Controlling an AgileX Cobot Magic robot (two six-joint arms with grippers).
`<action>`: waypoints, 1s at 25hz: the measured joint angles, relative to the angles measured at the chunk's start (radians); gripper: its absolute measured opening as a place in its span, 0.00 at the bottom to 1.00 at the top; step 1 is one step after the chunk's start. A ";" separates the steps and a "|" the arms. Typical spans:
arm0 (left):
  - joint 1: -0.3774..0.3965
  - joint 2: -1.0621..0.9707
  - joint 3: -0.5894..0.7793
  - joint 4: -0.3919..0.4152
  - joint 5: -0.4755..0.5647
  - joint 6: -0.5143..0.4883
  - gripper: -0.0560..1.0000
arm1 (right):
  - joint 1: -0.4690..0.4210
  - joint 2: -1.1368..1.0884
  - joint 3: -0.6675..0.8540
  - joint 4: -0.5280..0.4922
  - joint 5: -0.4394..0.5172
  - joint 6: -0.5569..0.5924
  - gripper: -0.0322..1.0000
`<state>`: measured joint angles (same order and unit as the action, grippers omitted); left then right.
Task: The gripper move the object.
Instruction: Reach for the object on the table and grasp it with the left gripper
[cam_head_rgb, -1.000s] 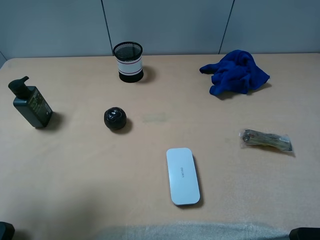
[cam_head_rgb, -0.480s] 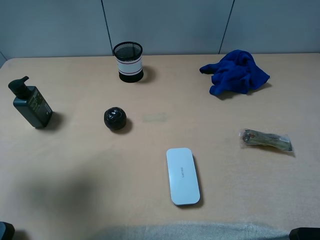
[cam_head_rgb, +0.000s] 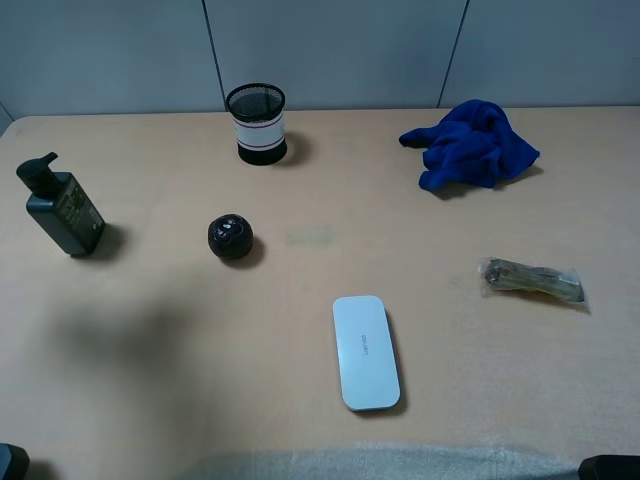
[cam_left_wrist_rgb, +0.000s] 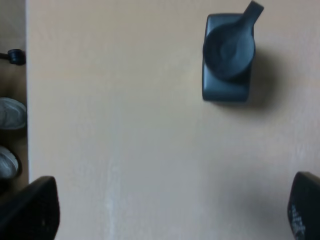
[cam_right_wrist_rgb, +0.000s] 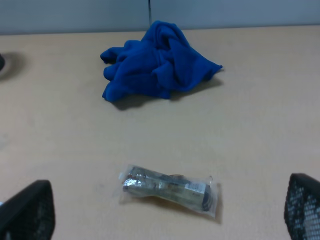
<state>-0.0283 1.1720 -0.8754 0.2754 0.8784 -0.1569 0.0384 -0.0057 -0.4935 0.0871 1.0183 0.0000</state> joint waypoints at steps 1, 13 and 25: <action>0.000 0.015 0.000 0.000 -0.012 -0.006 0.92 | 0.000 0.000 0.000 0.000 0.000 0.000 0.70; 0.011 0.184 0.000 -0.034 -0.160 -0.056 0.92 | 0.000 0.000 0.000 0.000 0.000 0.000 0.70; 0.029 0.344 0.000 -0.085 -0.271 -0.053 0.92 | 0.000 0.000 0.000 0.000 0.001 0.000 0.70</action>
<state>0.0004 1.5163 -0.8754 0.1905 0.6075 -0.2096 0.0384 -0.0057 -0.4935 0.0871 1.0195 0.0000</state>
